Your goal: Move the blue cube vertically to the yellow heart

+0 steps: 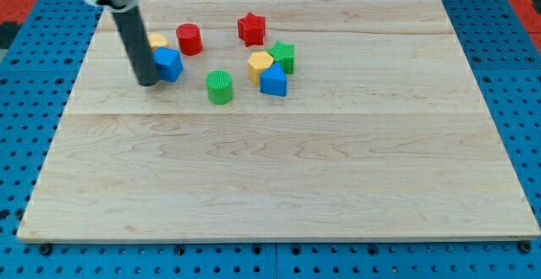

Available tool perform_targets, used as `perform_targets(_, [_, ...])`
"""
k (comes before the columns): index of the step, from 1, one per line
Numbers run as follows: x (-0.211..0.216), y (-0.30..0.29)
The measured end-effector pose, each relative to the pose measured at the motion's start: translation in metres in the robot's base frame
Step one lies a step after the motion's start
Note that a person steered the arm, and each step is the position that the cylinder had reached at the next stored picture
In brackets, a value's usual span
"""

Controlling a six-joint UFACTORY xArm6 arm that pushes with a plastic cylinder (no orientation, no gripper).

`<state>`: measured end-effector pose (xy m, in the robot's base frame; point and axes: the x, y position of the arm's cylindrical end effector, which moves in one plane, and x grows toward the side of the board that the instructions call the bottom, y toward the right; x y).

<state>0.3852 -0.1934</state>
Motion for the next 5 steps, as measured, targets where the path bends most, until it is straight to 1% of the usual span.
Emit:
perform_targets(1, [0.013, -0.028])
perform_targets(2, [-0.039, -0.048])
perform_targets(3, [-0.061, -0.025])
perform_targets(4, [-0.054, 0.020])
perform_targets(5, [-0.052, 0.033])
